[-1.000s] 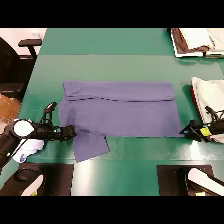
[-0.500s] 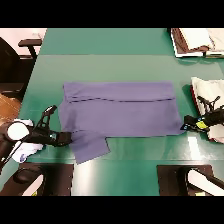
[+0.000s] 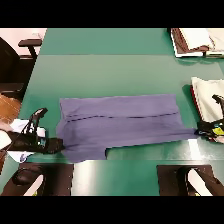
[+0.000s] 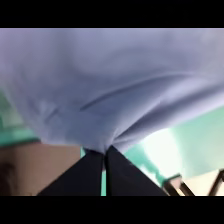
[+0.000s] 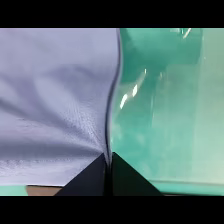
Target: Fold the shirts.
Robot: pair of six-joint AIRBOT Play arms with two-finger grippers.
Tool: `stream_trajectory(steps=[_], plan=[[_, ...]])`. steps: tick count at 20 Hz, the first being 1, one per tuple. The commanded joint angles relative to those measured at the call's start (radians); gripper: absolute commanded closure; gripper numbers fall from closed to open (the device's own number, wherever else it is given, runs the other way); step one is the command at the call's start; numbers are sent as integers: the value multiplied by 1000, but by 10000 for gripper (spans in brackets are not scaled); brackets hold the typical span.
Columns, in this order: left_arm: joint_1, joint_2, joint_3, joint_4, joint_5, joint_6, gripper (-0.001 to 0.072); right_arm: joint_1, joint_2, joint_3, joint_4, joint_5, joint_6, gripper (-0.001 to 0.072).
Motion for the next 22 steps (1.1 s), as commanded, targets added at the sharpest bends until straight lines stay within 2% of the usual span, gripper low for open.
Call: stream_trajectory(steps=[1, 4, 8, 10, 14, 15, 16, 17, 18, 19, 22], plan=[[0, -192, 100, 38, 127, 113, 679, 48, -54, 49, 69, -60, 3, 698], [1, -451, 267, 78, 269, 197, 677, 131, -220, 196, 67, -138, 7, 698], [3, -710, 485, 141, 375, 219, 676, 194, -466, 433, 76, -142, 11, 697], [3, -788, 541, 173, 431, 218, 676, 209, -558, 524, 80, -140, 11, 697], [3, -821, 549, 172, 526, 217, 675, 203, -695, 654, 198, -134, 11, 693], [3, -821, 549, 172, 529, 215, 673, 203, -719, 678, 225, -132, 10, 577], [3, -821, 549, 171, 527, 214, 503, 202, -736, 695, 240, -128, 10, 316], [3, -821, 549, 158, 524, 207, 207, 200, -744, 701, 250, -125, 3, 248], [3, -821, 553, 155, 515, 199, 140, 192, -745, 699, 256, -122, -29, 248], [3, -821, 560, 151, 502, 199, 214, 182, -744, 693, 256, -120, -48, 248], [3, -820, 580, 130, 469, 200, 228, 99, -745, 646, 258, -80, -89, 248]])
